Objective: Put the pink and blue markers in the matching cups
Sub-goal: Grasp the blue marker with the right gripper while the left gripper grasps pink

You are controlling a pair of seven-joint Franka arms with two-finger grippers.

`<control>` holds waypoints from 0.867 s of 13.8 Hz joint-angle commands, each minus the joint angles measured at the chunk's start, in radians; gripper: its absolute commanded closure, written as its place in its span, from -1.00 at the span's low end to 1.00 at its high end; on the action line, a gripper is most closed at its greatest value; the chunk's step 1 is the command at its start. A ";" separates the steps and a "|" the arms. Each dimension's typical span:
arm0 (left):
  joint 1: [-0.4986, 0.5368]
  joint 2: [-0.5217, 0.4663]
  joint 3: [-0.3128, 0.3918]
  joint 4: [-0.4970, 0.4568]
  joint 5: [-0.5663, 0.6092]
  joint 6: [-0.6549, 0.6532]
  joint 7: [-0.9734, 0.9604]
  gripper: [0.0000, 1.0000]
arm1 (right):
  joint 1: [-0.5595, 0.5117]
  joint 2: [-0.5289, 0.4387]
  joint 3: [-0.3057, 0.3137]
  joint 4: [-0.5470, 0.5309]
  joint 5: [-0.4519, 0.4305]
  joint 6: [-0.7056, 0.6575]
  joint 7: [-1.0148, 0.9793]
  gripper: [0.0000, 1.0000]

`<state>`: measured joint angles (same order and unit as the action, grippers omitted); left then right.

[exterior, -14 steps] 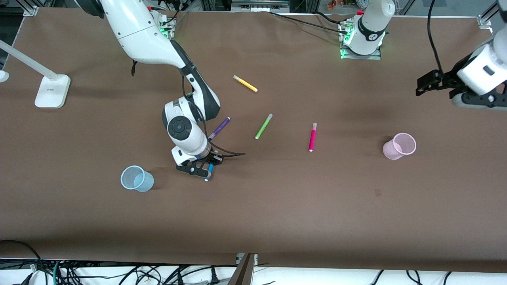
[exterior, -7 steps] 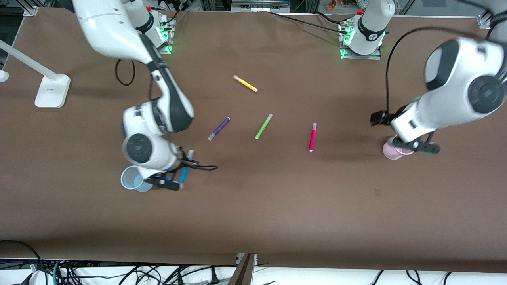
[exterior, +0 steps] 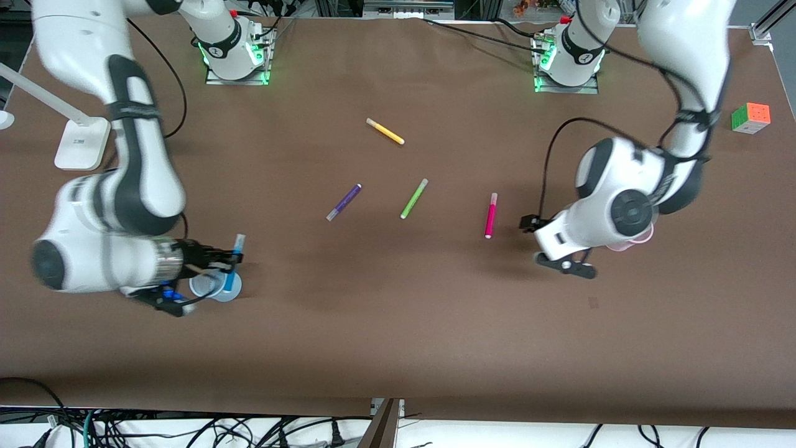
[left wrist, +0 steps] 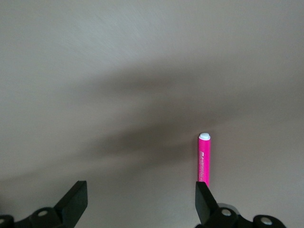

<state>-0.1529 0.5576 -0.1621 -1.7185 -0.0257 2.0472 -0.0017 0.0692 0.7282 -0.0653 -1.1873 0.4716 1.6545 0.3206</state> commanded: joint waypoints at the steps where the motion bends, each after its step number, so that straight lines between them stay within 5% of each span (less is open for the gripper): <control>1: -0.051 -0.120 0.006 -0.185 0.001 0.054 -0.011 -1.00 | -0.066 0.023 0.018 0.017 0.097 -0.030 -0.003 1.00; 5: -0.143 -0.248 -0.046 -0.487 0.001 0.299 -0.161 -1.00 | -0.133 0.054 0.016 -0.043 0.264 -0.036 -0.003 1.00; 12: -0.155 -0.110 -0.044 -0.490 0.135 0.500 -0.173 -1.00 | -0.175 0.103 0.016 -0.061 0.349 -0.061 -0.003 1.00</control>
<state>-0.3166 0.4035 -0.2070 -2.2176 0.0812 2.4927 -0.1650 -0.0776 0.8322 -0.0647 -1.2381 0.7883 1.6185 0.3161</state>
